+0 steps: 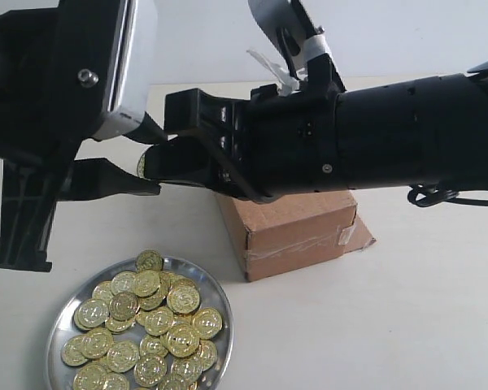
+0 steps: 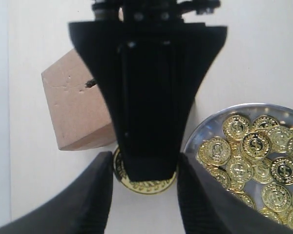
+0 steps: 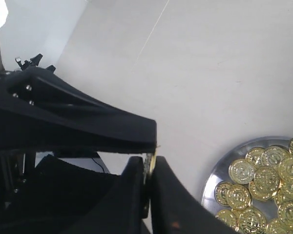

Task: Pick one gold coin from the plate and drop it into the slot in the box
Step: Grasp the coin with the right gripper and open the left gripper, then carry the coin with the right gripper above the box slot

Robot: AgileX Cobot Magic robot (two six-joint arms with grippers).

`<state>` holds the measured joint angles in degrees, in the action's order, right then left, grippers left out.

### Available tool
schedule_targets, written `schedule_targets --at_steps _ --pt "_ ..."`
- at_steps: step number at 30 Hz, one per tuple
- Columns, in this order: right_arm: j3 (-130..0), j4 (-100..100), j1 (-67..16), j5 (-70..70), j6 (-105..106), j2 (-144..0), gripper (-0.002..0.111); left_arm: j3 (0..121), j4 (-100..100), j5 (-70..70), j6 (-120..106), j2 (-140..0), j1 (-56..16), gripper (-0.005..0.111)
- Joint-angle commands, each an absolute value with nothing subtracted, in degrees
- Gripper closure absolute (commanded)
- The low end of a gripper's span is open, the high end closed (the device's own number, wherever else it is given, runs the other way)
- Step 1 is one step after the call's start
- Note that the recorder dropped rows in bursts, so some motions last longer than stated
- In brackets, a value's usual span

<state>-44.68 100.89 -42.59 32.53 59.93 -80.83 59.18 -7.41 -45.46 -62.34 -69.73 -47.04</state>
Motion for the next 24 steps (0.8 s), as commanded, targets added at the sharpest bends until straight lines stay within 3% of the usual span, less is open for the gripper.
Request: schedule_targets --at_steps 1,4,8,10,12,17,24 --pt "-45.04 99.95 -42.67 33.04 61.31 -80.88 0.108 59.29 -8.35 -45.29 -62.24 -69.32 -47.30 0.079" --pt "-45.04 99.95 -42.67 31.40 61.31 -80.78 0.108 59.29 -7.68 -45.42 -62.24 -69.32 -47.30 0.079" --pt "-45.04 99.95 -42.67 25.04 61.67 -80.11 0.108 59.29 -0.51 -47.07 -58.43 -69.06 -47.30 0.043" --pt "-45.04 99.95 -42.67 22.05 61.77 -80.02 0.108 59.29 2.00 -47.07 -55.98 -68.39 -47.30 0.034" --pt "-45.04 99.30 -42.67 17.88 61.77 -80.02 0.108 59.29 3.88 -47.52 -53.71 -67.24 -47.30 0.034" --pt "-45.04 93.36 -42.67 0.75 61.77 -80.24 0.108 59.29 4.56 -49.02 -44.07 -63.23 -47.30 0.053" --pt "-47.42 90.23 -42.67 -6.78 68.29 -86.81 0.108 59.29 4.56 -53.56 -33.90 -59.13 -47.30 0.105"
